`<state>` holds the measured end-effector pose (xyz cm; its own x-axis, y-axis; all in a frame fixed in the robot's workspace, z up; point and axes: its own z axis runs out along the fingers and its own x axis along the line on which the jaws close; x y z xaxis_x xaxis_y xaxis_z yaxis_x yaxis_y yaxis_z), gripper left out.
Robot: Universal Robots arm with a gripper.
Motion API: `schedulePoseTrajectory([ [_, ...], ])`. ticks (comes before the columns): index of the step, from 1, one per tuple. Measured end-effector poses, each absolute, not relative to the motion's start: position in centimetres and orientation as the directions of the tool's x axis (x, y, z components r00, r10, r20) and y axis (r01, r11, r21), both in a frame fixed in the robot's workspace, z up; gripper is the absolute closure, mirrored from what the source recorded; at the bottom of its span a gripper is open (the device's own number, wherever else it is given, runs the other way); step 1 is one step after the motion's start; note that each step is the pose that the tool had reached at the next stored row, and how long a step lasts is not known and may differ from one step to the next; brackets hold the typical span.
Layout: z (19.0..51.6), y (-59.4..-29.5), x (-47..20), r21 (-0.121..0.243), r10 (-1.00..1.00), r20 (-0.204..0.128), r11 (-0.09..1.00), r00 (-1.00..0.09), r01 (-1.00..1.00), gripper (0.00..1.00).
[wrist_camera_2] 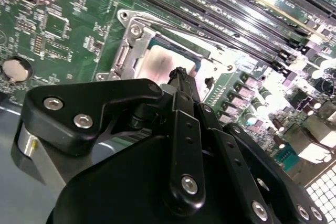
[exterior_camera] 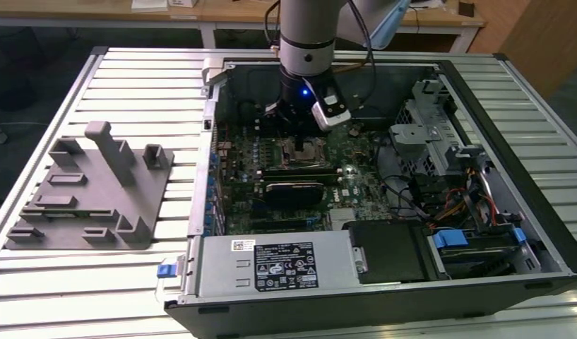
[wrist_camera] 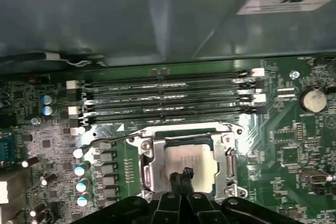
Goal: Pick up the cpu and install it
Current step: 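Close the cpu cover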
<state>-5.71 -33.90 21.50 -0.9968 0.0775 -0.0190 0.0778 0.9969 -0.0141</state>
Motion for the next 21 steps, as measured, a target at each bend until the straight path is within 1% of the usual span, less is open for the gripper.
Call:
schedulePoseTrajectory([
  [21, 20.3, -34.0, -7.4, -0.014, 0.040, -0.019, 0.999, -0.999, 0.040, 0.89],
])
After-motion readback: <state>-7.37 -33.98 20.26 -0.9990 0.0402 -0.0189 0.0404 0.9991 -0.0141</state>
